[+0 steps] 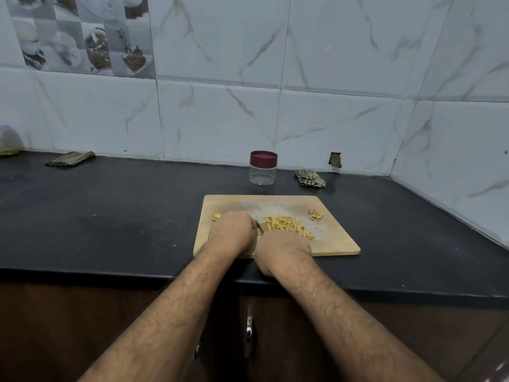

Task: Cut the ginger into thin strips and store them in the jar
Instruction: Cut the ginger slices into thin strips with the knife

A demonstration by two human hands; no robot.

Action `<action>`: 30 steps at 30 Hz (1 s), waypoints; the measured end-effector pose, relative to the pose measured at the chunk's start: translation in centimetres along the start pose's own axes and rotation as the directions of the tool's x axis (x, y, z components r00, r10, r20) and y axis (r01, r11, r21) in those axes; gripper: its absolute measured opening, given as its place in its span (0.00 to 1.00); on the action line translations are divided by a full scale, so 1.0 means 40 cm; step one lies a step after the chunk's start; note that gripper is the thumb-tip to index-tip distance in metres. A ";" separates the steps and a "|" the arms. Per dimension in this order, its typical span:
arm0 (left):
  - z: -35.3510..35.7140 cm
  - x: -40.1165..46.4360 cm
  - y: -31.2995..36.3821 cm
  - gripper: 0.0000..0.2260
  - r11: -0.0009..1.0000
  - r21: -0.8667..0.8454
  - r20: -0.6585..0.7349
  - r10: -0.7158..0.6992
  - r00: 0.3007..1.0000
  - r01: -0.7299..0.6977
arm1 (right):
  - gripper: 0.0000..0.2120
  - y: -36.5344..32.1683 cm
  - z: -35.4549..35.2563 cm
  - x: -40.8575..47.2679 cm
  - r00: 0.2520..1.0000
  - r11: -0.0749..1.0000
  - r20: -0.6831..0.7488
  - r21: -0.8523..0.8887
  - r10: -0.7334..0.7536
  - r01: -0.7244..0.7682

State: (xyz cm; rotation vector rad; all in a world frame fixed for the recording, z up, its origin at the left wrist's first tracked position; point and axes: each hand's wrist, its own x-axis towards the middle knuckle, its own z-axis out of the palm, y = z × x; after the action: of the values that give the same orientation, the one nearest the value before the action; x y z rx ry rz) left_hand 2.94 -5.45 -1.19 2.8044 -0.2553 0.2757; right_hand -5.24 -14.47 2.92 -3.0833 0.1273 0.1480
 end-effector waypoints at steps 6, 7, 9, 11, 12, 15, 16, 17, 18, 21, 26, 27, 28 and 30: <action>0.006 -0.006 0.001 0.12 1.000 0.007 -0.027 -0.002 1.000 0.002 | 0.14 0.027 0.019 -0.039 0.999 1.000 0.042 -0.017 0.019 -0.018; 0.006 -0.008 0.000 0.12 1.000 0.009 -0.026 -0.002 1.000 0.003 | 0.15 0.033 0.022 -0.047 0.998 0.999 0.050 -0.020 0.026 -0.025; 0.006 -0.011 0.000 0.12 1.000 0.010 -0.027 -0.002 1.000 0.003 | 0.16 0.043 0.024 -0.058 0.998 0.999 0.051 -0.012 0.039 -0.039; 0.005 -0.016 0.001 0.12 1.000 0.021 -0.037 0.000 0.999 0.000 | 0.16 0.047 0.024 -0.058 0.998 0.999 0.043 0.003 0.038 -0.038; 0.004 -0.019 0.003 0.12 1.000 0.026 -0.043 0.001 0.999 0.001 | 0.15 0.047 0.024 -0.057 0.999 0.999 0.036 0.014 0.036 -0.036; 0.007 -0.025 0.005 0.13 1.000 0.023 -0.055 -0.002 0.998 0.003 | 0.13 0.048 0.024 -0.052 0.999 0.997 0.019 0.056 0.046 -0.047; 0.008 -0.027 0.005 0.13 1.000 0.017 -0.060 -0.005 0.998 0.006 | 0.12 0.049 0.023 -0.050 0.999 0.996 0.011 0.070 0.046 -0.047; 0.009 -0.029 0.005 0.14 1.000 0.012 -0.065 -0.008 0.998 0.009 | 0.12 0.049 0.023 -0.047 0.999 0.996 0.000 0.083 0.044 -0.044; 0.011 -0.030 0.004 0.14 1.000 0.010 -0.071 -0.010 0.997 0.011 | 0.12 0.048 0.022 -0.045 0.999 0.995 -0.012 0.093 0.041 -0.039; 0.015 -0.033 0.004 0.14 1.000 -0.001 -0.081 -0.014 0.997 0.014 | 0.13 0.043 0.017 -0.039 0.999 0.995 -0.032 0.097 0.029 -0.026; 0.011 -0.034 0.005 0.15 1.000 -0.005 -0.074 -0.017 0.997 0.016 | 0.14 0.030 0.015 -0.023 0.998 0.995 -0.053 0.102 0.019 -0.013; 0.012 -0.034 0.005 0.15 1.000 -0.007 -0.073 -0.015 0.997 0.015 | 0.14 0.029 0.015 -0.021 0.998 0.995 -0.052 0.100 0.019 -0.014; 0.012 -0.033 0.004 0.15 1.000 -0.008 -0.073 -0.016 0.997 0.015 | 0.14 0.027 0.015 -0.018 0.999 0.995 -0.046 0.096 0.018 -0.013; 0.014 -0.031 0.003 0.14 1.000 -0.007 -0.069 -0.015 0.998 0.014 | 0.14 0.025 0.014 -0.014 0.999 0.996 -0.037 0.093 0.018 -0.015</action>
State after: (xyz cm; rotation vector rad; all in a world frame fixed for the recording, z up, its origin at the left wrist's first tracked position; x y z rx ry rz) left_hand 1.81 -5.55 -1.96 2.7827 -0.2198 0.3667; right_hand -5.93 -15.38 2.35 -2.9939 0.1564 0.0817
